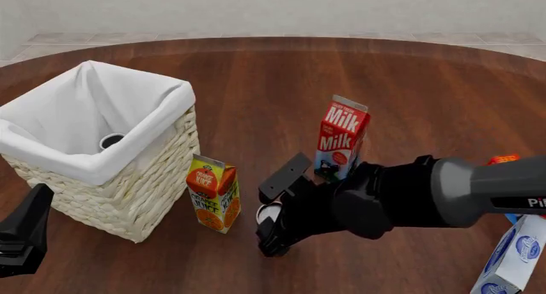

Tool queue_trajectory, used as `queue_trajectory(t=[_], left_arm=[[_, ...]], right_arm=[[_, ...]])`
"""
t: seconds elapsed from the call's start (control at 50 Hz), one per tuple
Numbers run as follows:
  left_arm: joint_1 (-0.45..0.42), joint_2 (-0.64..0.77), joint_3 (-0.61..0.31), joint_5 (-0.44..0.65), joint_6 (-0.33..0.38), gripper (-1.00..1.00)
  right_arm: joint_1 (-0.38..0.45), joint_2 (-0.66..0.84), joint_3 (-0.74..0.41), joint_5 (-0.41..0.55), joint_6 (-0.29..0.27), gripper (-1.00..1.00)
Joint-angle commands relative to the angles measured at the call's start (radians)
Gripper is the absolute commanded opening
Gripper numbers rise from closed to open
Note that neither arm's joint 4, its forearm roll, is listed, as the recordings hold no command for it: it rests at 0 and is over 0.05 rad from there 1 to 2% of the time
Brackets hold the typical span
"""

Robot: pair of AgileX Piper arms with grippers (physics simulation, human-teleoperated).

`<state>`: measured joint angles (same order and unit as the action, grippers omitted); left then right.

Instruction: Pick up the alphabet soup and the tomato sauce, and put them in the basket.

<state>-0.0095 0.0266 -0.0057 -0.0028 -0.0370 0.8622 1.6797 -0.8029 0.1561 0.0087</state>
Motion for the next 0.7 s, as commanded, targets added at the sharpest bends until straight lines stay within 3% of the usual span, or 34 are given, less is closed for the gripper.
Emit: queue_trajectory(t=[0.02,0.7], left_arm=[[0.0,0.0,0.0,0.0,0.0,1.0],[0.0,0.0,0.0,0.0,0.0,1.0]], right_arm=[[-0.011,-0.004,-0.003,0.003,0.009,-1.0],[-0.036,-0.124,-0.091,0.144,-0.034,-1.0]])
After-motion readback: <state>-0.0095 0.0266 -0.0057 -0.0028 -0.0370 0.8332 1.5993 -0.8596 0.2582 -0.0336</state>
